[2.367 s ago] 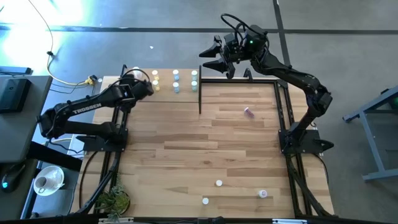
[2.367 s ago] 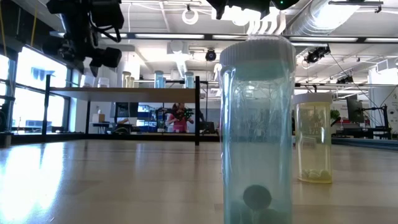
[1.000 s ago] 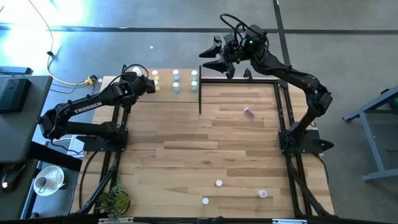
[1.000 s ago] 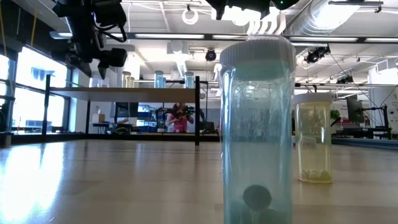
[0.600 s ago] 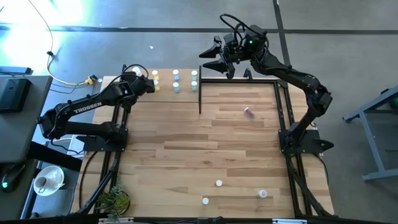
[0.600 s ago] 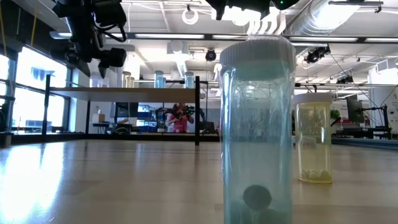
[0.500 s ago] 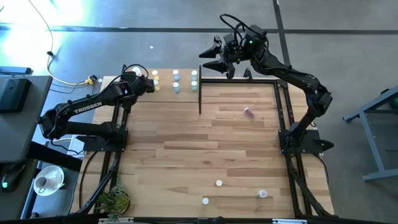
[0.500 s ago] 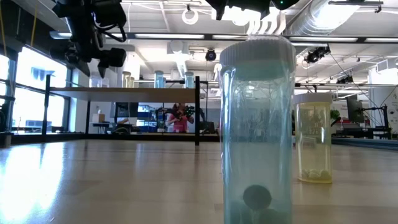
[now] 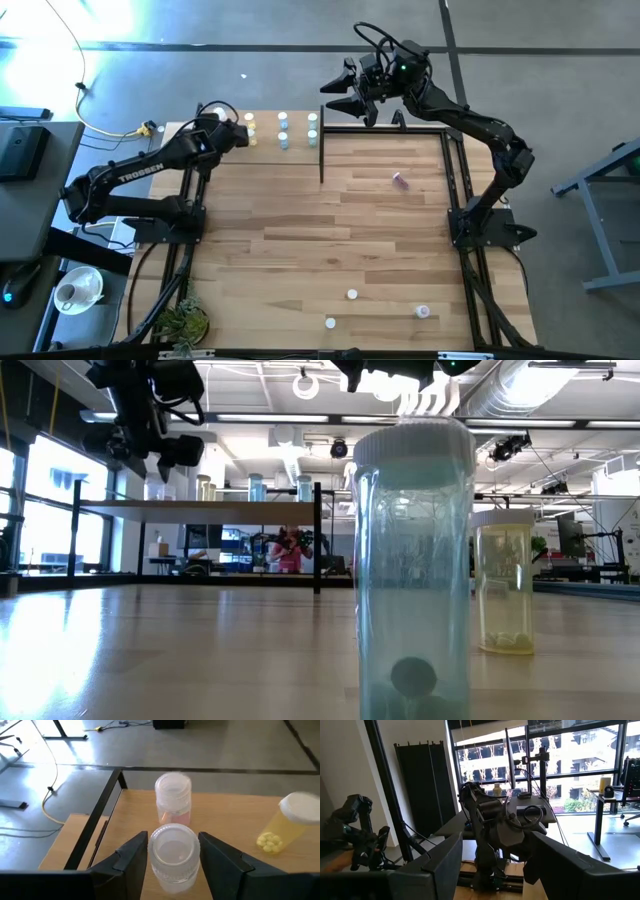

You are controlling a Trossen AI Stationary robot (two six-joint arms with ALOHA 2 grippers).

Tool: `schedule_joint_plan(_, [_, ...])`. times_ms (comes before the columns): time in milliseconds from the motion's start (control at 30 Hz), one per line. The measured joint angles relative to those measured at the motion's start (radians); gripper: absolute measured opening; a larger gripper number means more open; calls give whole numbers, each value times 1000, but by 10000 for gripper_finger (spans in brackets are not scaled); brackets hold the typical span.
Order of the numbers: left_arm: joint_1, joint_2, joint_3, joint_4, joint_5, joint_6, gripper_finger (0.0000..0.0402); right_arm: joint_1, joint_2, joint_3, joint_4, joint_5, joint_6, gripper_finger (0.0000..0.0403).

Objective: Pick and place medicine bottles onto shelf by color
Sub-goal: Put the top white pill bottle on the shelf aligned with the other white pill bottle

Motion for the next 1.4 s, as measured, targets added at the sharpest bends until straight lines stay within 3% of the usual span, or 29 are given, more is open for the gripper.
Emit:
schedule_joint_plan(267, [-1, 0, 12, 8, 3, 29, 161, 0, 0, 0, 0, 0, 0, 222])
schedule_joint_plan(433, [-1, 0, 5, 1, 79, 29, 161, 0, 0, 0, 0, 0, 0, 222])
schedule_joint_plan(1033, [-1, 0, 0, -52, 27, 1, 162, 0, 0, 0, 0, -7, 10, 222])
schedule_joint_plan(1400, [-1, 0, 0, -50, -9, -7, 216, 0, 0, 0, 0, -39, 11, 222])
